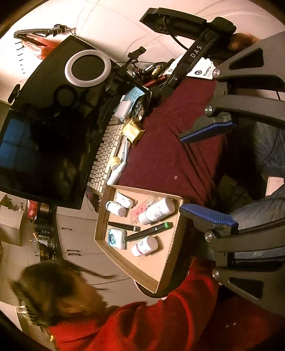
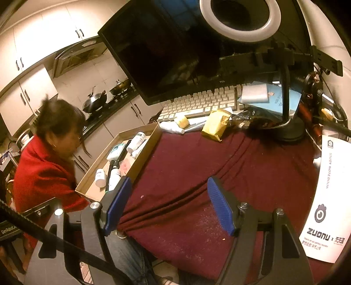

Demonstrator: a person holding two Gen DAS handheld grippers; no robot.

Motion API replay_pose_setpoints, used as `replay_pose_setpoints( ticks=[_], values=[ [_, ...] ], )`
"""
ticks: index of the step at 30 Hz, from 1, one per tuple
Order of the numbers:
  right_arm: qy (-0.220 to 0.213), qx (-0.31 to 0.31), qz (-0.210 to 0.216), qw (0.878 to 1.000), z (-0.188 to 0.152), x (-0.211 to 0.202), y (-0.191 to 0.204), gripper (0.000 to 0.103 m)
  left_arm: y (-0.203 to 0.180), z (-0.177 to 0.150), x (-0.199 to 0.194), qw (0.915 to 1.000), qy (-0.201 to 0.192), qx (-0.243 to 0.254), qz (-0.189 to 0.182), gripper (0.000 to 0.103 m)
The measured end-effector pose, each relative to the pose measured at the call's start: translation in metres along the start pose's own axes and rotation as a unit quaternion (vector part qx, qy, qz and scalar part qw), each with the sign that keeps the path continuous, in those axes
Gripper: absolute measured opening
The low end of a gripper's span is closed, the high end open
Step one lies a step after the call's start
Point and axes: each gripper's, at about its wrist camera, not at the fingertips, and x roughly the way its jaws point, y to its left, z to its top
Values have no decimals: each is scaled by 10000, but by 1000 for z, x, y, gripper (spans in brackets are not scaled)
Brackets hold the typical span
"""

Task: Organize objects
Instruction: 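Move both open grippers back over the desk toward the remaining items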

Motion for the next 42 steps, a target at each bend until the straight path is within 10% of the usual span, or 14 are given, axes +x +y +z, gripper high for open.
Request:
replay_pose_setpoints(
  ticks=[42],
  values=[
    [23,111,-1040,9945,-15,-8,-12,72,11,-17,69,9950,565,17,-827,52]
  ],
)
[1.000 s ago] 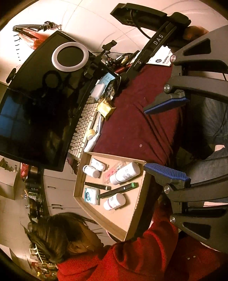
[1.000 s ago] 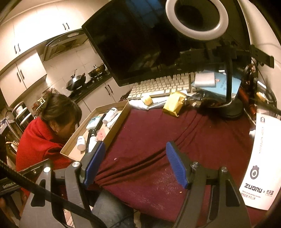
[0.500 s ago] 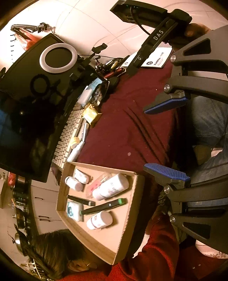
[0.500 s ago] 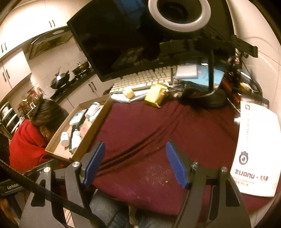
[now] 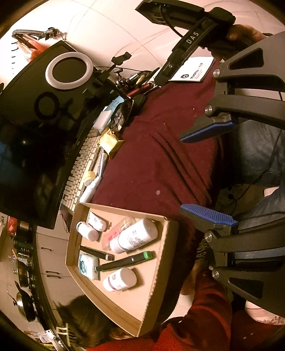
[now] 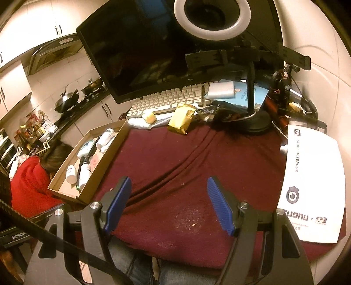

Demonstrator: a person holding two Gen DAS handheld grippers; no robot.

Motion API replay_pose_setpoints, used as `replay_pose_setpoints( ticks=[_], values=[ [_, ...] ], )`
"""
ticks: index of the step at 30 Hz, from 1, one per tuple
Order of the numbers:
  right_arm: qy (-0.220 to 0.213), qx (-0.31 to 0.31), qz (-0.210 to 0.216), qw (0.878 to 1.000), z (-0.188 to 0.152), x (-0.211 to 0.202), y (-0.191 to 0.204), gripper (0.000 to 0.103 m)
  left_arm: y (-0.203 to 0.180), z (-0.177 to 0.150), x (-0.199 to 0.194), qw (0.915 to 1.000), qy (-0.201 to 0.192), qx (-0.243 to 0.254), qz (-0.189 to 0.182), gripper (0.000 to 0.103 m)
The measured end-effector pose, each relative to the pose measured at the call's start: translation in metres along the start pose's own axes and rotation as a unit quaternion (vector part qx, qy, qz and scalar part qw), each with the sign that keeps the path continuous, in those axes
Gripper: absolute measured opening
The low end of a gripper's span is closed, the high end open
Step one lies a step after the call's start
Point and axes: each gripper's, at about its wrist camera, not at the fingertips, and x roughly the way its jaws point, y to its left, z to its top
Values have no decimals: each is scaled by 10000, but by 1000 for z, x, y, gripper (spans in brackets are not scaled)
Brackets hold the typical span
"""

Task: Organize objects
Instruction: 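Move both open grippers back over the desk toward the remaining items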

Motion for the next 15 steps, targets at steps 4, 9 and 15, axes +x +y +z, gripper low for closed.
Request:
replay_pose_setpoints(
  ticks=[4,9,15],
  values=[
    [24,-2,2,10000,4,4,-3,72,2,3,3,9999,-1,-92,42,52],
    [53,-64,92,9999,10,10,-2,72,10,3,6,9996,34,-236,154,52],
    [84,-212,237,9995,16,21,1,72,13,11,16,9992,122,-282,274,52]
  ],
)
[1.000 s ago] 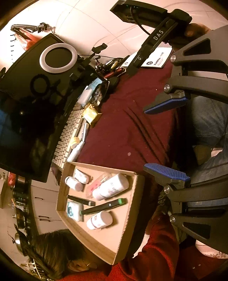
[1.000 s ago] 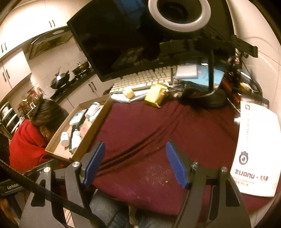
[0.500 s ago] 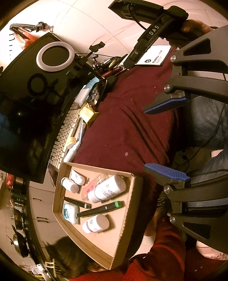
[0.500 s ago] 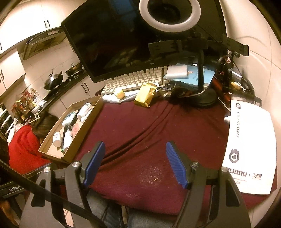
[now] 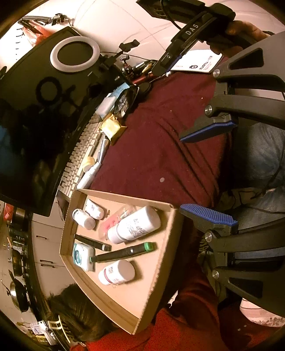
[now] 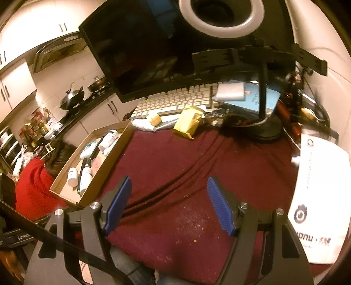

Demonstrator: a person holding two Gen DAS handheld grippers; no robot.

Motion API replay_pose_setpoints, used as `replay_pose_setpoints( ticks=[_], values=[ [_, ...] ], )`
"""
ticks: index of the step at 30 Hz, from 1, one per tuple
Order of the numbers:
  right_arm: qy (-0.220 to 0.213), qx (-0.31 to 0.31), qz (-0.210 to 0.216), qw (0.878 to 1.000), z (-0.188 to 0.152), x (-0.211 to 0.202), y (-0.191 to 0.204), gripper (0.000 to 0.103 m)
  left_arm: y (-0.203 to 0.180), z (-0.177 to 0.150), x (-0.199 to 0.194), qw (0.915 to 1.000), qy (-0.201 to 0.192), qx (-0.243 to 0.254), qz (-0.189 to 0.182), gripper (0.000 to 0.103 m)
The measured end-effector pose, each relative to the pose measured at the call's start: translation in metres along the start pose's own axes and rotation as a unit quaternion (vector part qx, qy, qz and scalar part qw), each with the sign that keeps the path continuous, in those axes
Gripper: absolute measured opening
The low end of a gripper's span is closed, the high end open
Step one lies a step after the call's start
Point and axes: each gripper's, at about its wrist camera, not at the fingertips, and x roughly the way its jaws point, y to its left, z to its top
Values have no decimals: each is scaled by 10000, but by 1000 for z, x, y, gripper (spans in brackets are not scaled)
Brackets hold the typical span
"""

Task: Organize objects
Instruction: 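Move both open grippers back over the desk toward the remaining items, then grasp the tan paper packet with the left gripper while the right gripper grasps the black snack bag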

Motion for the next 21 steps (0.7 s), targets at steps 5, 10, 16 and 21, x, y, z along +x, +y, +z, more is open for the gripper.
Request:
replay_pose_setpoints(
  ticks=[5,10,16,21],
  values=[
    [97,-80,21,9999,9,14,-10,72,-16,22,19,9997,59,238,-22,52],
    [165,39,-16,9999,25,35,-26,72,-31,50,48,9991,144,356,-195,52],
    [83,-151,-344,9993,53,54,-47,74,-56,87,90,9968,198,766,-75,52],
    [92,-309,-702,9970,75,72,-67,76,-74,111,130,9949,342,933,-140,52]
  ],
)
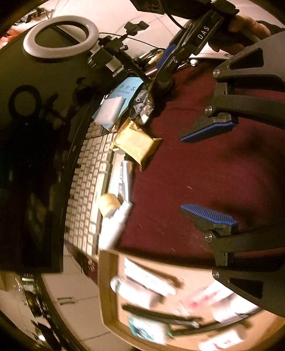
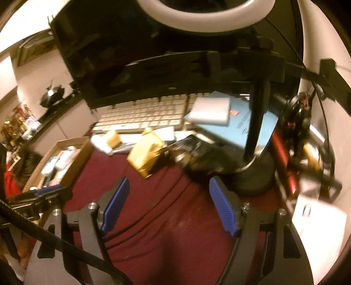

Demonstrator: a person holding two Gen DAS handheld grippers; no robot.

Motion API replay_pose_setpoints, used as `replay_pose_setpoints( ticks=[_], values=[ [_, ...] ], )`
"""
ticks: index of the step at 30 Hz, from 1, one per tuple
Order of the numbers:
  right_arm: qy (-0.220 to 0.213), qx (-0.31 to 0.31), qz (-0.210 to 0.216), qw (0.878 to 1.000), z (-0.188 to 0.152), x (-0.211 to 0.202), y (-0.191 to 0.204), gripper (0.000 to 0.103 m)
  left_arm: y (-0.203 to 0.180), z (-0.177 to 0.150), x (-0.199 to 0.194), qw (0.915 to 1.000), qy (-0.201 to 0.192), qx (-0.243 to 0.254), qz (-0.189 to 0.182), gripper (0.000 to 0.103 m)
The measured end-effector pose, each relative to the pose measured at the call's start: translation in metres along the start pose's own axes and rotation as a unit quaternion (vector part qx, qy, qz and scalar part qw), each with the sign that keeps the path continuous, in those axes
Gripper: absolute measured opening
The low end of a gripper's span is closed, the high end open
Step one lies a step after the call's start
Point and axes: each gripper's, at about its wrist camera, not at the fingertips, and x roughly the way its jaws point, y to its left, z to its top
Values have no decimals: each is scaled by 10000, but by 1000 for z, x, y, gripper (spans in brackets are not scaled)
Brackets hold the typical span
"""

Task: Organize objects
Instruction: 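Grasp the tan paper packet with the left gripper while the right gripper grasps the black snack bag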

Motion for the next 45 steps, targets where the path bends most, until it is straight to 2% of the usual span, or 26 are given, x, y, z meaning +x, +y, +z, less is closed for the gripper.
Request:
replay_pose_setpoints(
  ticks=[7,11,14,15,16,18,23,25,26,31,33,35,36,39,42,45],
  values=[
    [172,-383,-337,9985,18,25,-6,77,-9,25,38,9997,179,-72,-119,52],
    [502,-539,-436,9963,23,47,-8,78,-17,41,52,9997,235,-8,-118,52],
    [582,-544,-426,9959,20,54,-13,78,-21,51,62,9995,292,30,-103,52],
    [582,-501,-422,9962,20,53,-15,73,-22,53,66,9993,351,29,-101,52],
    [631,-483,-452,9958,19,53,-17,62,-24,55,70,9991,415,42,-105,52],
    [703,-570,-453,9949,19,53,-18,54,-28,58,78,9988,470,83,-139,52],
    [735,-675,-403,9942,14,46,-19,45,-41,63,91,9985,477,178,-182,53],
    [690,-621,-326,9951,13,40,-19,40,-47,62,98,9978,563,325,-162,59],
    [671,-537,-227,9960,13,38,-20,38,-50,61,102,9975,576,393,-97,59],
    [654,-200,-41,9976,-1,22,-24,38,-60,59,116,9948,622,743,302,61],
    [633,-41,54,9980,-8,15,-25,38,-58,59,119,9954,636,675,235,60],
    [636,112,119,9978,-13,10,-26,38,-58,58,117,9958,621,644,188,42],
    [659,184,198,9975,-17,7,-26,38,-57,55,113,9956,639,671,151,39],
    [628,226,297,9973,-24,-1,-21,38,-50,39,95,9948,756,669,136,38],
    [600,220,484,9968,-30,-10,-13,38,-37,10,57,9941,894,560,233,38],
    [537,125,622,9965,-35,-22,1,38,-20,-19,18,9947,1006,219,-58,38]
  ],
)
